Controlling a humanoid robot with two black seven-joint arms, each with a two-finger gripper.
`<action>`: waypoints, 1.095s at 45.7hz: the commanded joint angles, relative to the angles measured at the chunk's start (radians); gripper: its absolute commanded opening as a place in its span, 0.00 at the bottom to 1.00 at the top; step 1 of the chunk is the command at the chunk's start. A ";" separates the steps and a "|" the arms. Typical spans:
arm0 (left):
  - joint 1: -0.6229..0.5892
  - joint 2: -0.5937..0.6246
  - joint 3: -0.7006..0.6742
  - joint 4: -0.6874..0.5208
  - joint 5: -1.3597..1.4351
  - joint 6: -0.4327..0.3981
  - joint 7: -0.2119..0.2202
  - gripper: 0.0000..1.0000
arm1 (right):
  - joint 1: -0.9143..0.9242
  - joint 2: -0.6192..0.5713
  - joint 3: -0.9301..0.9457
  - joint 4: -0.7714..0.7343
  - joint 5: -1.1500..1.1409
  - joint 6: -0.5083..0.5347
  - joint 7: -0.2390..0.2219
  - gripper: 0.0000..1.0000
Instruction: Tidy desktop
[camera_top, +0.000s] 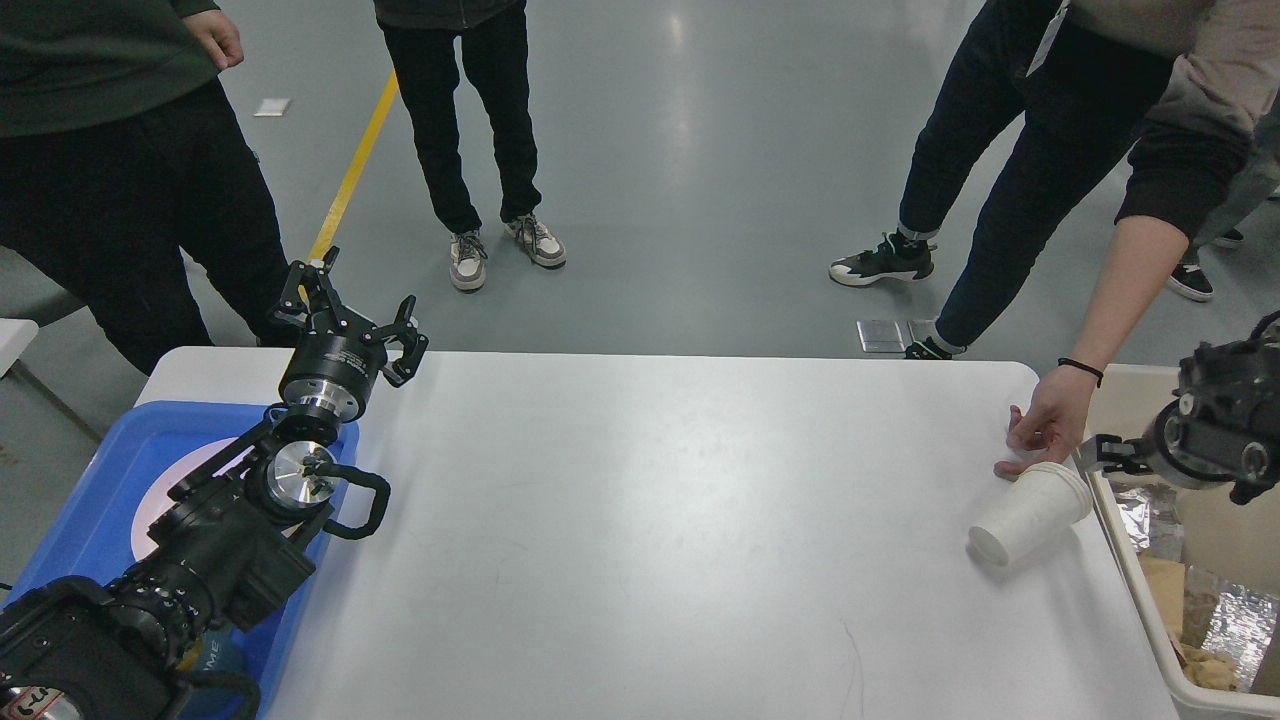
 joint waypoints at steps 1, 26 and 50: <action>-0.001 0.000 0.000 0.000 0.000 0.000 0.000 0.96 | 0.073 -0.052 -0.002 0.000 0.198 0.154 -0.009 1.00; -0.001 0.000 0.000 0.000 0.000 0.000 0.000 0.96 | 0.044 0.010 -0.007 -0.025 0.551 0.182 -0.121 1.00; -0.001 0.000 0.000 0.000 0.000 0.000 0.000 0.96 | -0.142 0.191 0.030 -0.112 0.558 -0.060 -0.113 1.00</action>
